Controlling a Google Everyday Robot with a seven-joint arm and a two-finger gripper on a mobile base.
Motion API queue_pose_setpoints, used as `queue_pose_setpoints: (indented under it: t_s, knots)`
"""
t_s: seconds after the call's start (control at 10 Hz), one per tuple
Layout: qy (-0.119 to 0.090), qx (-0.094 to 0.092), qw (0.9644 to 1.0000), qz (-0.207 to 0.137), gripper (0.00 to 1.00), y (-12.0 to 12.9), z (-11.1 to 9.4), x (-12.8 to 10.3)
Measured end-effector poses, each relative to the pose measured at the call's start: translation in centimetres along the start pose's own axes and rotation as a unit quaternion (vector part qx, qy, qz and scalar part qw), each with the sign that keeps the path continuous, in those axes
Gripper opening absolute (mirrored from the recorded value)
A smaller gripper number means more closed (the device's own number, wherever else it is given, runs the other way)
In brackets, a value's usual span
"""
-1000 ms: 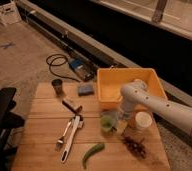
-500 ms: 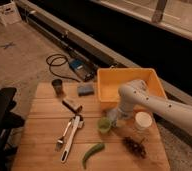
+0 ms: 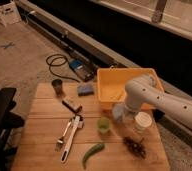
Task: Wipe tray with towel
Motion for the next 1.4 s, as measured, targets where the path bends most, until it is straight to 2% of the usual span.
queue_pose_setpoints:
  t_s: [0.3,0.4,0.6,0.7,0.9,1.0,1.4]
  knots:
    - [0.017,0.053,0.9984,0.010,0.00,0.0,-6.5,1.0]
    - [0.022,0.070,0.9972,0.012,0.00,-0.2,-8.2,1.2]
    - [0.038,0.108,0.9932,0.023,0.00,-1.4,-11.2,3.2]
    - [0.040,0.120,0.9916,0.028,0.00,-2.4,-11.9,3.7]
    - [0.027,0.133,0.9902,0.034,0.00,-5.5,-11.8,3.7]
    - [0.014,0.135,0.9901,0.036,0.00,-6.9,-11.2,3.8]
    - [-0.035,0.139,0.9890,0.036,0.00,-9.2,-9.8,4.2]
